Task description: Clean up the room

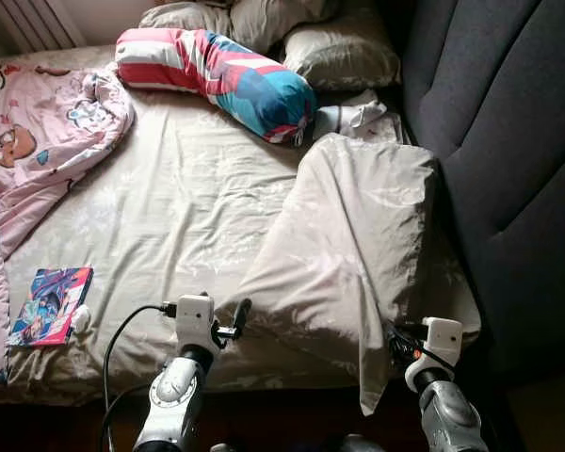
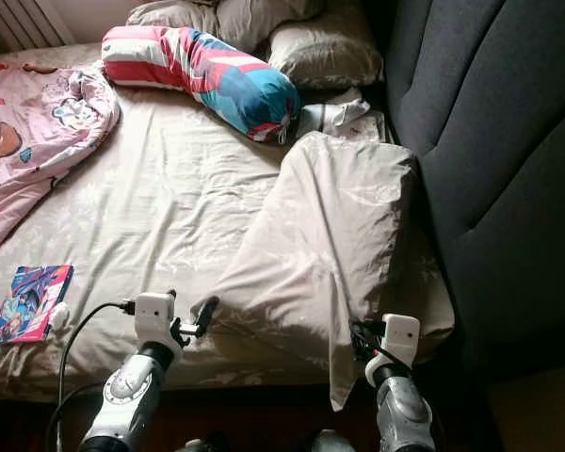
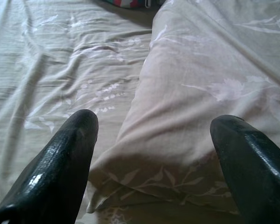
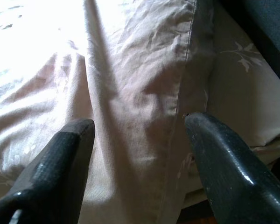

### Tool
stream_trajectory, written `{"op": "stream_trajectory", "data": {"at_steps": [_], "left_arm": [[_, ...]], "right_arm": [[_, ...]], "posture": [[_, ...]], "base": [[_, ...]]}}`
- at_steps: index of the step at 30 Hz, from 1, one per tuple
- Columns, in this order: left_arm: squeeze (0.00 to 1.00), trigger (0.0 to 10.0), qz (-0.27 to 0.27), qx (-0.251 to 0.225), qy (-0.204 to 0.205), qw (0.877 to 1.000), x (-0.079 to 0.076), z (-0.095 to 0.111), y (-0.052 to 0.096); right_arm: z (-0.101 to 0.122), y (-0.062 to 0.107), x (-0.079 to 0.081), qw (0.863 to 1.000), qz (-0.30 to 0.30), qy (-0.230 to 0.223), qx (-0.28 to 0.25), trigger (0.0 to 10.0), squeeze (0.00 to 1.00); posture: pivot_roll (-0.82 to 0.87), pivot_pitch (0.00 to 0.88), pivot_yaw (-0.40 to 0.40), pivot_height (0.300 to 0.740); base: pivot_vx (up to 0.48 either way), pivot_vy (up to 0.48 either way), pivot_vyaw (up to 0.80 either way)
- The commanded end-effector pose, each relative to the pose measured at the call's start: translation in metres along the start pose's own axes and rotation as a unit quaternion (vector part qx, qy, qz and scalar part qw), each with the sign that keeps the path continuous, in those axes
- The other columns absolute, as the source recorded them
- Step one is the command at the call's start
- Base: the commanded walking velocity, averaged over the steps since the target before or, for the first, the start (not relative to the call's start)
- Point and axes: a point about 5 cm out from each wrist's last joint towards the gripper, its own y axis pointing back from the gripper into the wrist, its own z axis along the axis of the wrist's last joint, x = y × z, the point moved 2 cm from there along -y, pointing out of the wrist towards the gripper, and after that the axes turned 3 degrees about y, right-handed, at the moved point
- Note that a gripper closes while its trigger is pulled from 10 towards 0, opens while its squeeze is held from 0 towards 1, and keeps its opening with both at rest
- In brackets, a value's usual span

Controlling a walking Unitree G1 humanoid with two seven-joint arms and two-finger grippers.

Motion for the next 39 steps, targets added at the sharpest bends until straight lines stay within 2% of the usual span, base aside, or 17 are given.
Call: {"op": "stream_trajectory", "data": {"at_steps": [1,22,29,39], "left_arm": [[0.0,10.0,0.005,0.008,0.001,1.0,0.005,-0.0032,0.0031],[0.0,10.0,-0.001,0.006,-0.002,1.0,0.0053,0.0047,-0.0006],[0.0,10.0,-0.003,0.007,-0.002,1.0,0.0061,0.0062,-0.001],[0.0,10.0,0.001,0.01,-0.003,1.0,0.0087,0.0052,0.0004]], "right_arm": [[-0.008,0.0045,0.0017,1.0,-0.001,-0.001,0.009,10.0,0.0],[-0.0033,0.0006,0.0037,1.0,-0.01,0.005,0.005,10.0,0.0],[0.0001,-0.002,-0.0008,0.999,-0.036,-0.001,0.006,10.0,0.0],[-0.0014,-0.0036,-0.0004,0.999,-0.043,-0.007,0.019,10.0,0.0]], "posture": [[-0.17,0.194,0.064,0.74],[-0.16,0.242,0.062,0.74],[-0.16,0.249,0.06,0.74],[-0.15,0.257,0.058,0.74]], "base": [[0.0,0.0,0.0],[0.307,0.0,0.0],[0.0,0.0,0.0],[0.0,0.0,0.0]]}}
